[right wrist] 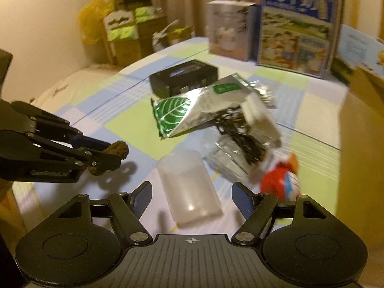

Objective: Organize objects
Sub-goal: 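Grasp the brown rope ring with the left tool while the right tool grasps the clear cup, then carry the ring and cup into the cardboard box and open both tools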

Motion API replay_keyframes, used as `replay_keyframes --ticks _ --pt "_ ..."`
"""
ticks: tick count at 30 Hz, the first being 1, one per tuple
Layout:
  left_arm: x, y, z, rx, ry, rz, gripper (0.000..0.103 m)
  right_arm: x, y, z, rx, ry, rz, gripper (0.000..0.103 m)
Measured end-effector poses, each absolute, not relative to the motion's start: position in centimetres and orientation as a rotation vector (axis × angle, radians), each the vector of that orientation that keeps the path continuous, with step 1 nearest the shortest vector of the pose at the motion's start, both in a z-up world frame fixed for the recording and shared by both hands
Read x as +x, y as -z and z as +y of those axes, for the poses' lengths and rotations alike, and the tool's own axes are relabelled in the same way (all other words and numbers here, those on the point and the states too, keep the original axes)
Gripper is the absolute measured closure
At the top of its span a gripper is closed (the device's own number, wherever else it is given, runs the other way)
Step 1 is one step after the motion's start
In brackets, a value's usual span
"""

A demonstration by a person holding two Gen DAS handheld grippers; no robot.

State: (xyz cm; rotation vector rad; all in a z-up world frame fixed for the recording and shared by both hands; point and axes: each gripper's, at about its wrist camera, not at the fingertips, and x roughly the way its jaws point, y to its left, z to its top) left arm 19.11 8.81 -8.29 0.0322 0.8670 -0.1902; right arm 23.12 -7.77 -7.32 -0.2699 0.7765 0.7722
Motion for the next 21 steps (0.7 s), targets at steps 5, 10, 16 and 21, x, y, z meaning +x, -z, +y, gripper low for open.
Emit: replay_keyframes --ticks 5,10,16,21 --pt "19.3 8.2 8.5 0.023 0.197 0.869 0.086 24.5 9.0 -5.6 -0.351 -0.819 0.807 0.042" --pt "19.7 7.8 8.1 0.017 0.201 0.865 0.086 24.4 9.3 -5.4 -0.348 -0.819 0.811 0.054" --pt "20.1 5.4 7.3 0.011 0.204 0.813 0.086 23.8 5.9 -7.3 -0.280 -0.738 0.717 0.055" --pt "21.1 1.9 4.7 -0.004 0.266 0.736 0.086 23.2 0.3 -11.1 -0.227 -0.587 0.575 0.055"
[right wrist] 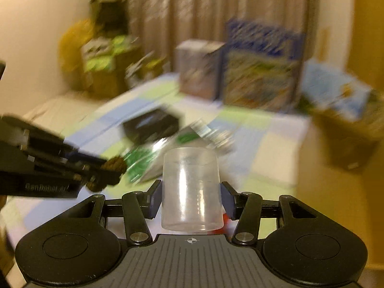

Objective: Organize objects
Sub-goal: 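Carry the ring and cup into the cardboard box and open both tools, then move both tools back over the items on the table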

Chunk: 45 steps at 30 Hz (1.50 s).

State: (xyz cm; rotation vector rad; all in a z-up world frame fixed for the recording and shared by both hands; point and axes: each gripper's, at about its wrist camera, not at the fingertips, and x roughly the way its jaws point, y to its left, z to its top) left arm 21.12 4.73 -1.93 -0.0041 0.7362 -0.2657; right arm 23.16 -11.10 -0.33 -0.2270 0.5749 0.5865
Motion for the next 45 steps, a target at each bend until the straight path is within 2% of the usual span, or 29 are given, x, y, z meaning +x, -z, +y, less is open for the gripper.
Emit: replay_keyframes --ticks 4,8,12,16,17,18,19,21,27,30,32,35,37,40,45 --pt "22.4 -1.8 0.5 -0.010 0.373 0.654 0.086 24.2 -4.0 -16.4 -0.166 -0.364 0.477 0.055" --pt "23.7 -4.9 -4.7 0.030 0.467 0.574 0.086 25.5 -5.9 -22.3 -0.086 -0.176 0.474 0.055" --pt "25.3 -5.2 -9.7 0.065 0.545 0.554 0.086 26.2 -5.3 -27.8 0.076 -0.051 0.493 0.055" --pt "26.5 -4.3 -13.2 0.090 0.589 0.563 0.085 26.3 -4.3 -30.3 0.107 -0.021 0.540 0.055" --pt "26.9 -4.1 -14.0 0.092 0.600 0.563 0.083 26.4 -4.2 -30.8 0.108 -0.013 0.542 0.054" --pt "27.2 -3.9 -14.6 0.087 0.612 0.560 0.073 26.4 -4.2 -31.2 0.108 -0.005 0.542 0.054" --pt "27.6 -3.6 -15.1 0.079 0.619 0.557 0.056 26.4 -4.3 -31.7 0.114 -0.001 0.545 0.054" --pt "28.3 -3.1 -15.8 0.074 0.632 0.561 0.042 26.0 -4.1 -32.8 0.138 -0.003 0.559 0.054" --pt "28.1 -2.6 -14.2 0.098 0.573 0.576 0.042 26.1 -3.4 -32.6 0.155 -0.034 0.584 0.054" --pt "27.9 -2.4 -12.4 0.099 0.514 0.587 0.034 26.5 -3.1 -32.2 0.162 -0.051 0.595 0.054" --pt "27.8 -2.3 -11.0 0.079 0.491 0.600 0.033 26.7 -3.1 -31.9 0.168 -0.065 0.601 0.054" --pt "27.4 -2.4 -9.5 0.084 0.462 0.598 0.026 26.9 -3.1 -31.2 0.166 -0.094 0.600 0.054" --pt "27.0 -2.5 -8.6 0.100 0.437 0.586 0.020 26.9 -3.2 -30.7 0.156 -0.101 0.584 0.047" --pt "26.5 -2.8 -7.1 0.106 0.407 0.576 0.017 26.7 -3.6 -30.1 0.142 -0.097 0.549 0.038" --pt "25.7 -3.5 -4.0 0.109 0.343 0.561 0.015 26.1 -4.2 -29.5 0.169 -0.109 0.501 0.037"
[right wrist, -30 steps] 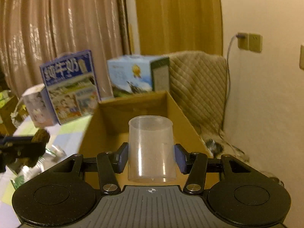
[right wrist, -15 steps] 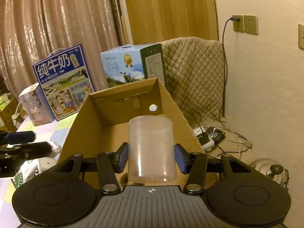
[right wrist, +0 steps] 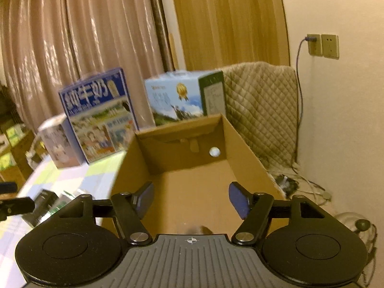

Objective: Organize objects
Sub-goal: 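Move both tools back over the items on the table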

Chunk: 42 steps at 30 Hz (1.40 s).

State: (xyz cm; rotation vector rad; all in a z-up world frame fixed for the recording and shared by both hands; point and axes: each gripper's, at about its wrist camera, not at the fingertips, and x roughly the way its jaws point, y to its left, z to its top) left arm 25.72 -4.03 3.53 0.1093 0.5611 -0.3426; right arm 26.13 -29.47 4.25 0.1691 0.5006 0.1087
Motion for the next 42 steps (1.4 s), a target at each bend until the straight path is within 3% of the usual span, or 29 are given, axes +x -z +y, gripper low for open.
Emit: replay_keyframes --ticks 11,23,30,42 --pt "22.4 -1.9 4.6 0.062 0.158 0.623 0.013 22.7 -5.5 -22.2 0.081 -0.340 0.396 0.036" --pt "21.1 0.1 7.0 0.068 0.135 0.651 0.013 20.1 -0.8 -12.9 -0.102 -0.514 0.541 0.036" --pt "21.6 1.4 7.8 0.036 0.131 0.680 0.013 20.7 2.8 -11.1 -0.172 -0.483 0.646 0.036" --pt "22.6 2.4 8.2 -0.002 0.144 0.704 0.012 23.4 6.5 -9.6 -0.308 -0.386 0.669 0.037"
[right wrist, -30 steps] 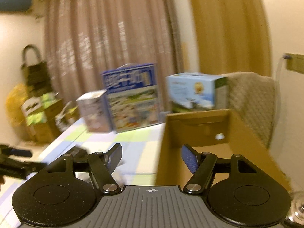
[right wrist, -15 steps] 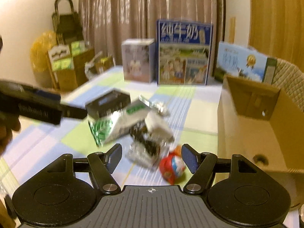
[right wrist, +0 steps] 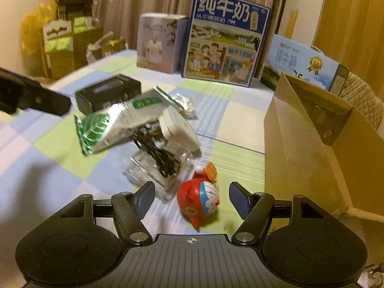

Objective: Organize objects
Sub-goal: 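Move both tools back over the items on the table, then grasp the red Doraemon figure with the right tool while the left tool grasps the black cable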

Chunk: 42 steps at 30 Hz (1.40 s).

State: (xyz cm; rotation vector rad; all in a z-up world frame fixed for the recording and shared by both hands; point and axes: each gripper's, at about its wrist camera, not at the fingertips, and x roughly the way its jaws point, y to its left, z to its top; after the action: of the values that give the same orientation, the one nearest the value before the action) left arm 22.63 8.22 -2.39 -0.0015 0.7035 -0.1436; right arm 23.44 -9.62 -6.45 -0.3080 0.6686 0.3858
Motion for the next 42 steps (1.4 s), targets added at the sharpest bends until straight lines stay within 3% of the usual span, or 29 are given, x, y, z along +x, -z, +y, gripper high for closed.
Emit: replay_keyframes --ticks 5,13,30,42 --pt "22.9 2.6 8.2 -0.006 0.152 0.710 0.012 24.8 8.2 -9.2 -0.336 -0.362 0.710 0.039" --pt "23.2 3.3 7.9 -0.002 0.168 0.730 0.012 26.1 8.8 -9.2 -0.314 -0.361 0.719 0.060" --pt "23.1 4.5 8.7 0.013 0.205 0.752 0.012 23.8 7.0 -8.5 -0.202 -0.623 0.731 0.061" --pt "25.2 7.4 4.1 0.252 0.422 0.744 0.012 25.4 6.6 -11.3 -0.146 -0.521 0.754 0.060"
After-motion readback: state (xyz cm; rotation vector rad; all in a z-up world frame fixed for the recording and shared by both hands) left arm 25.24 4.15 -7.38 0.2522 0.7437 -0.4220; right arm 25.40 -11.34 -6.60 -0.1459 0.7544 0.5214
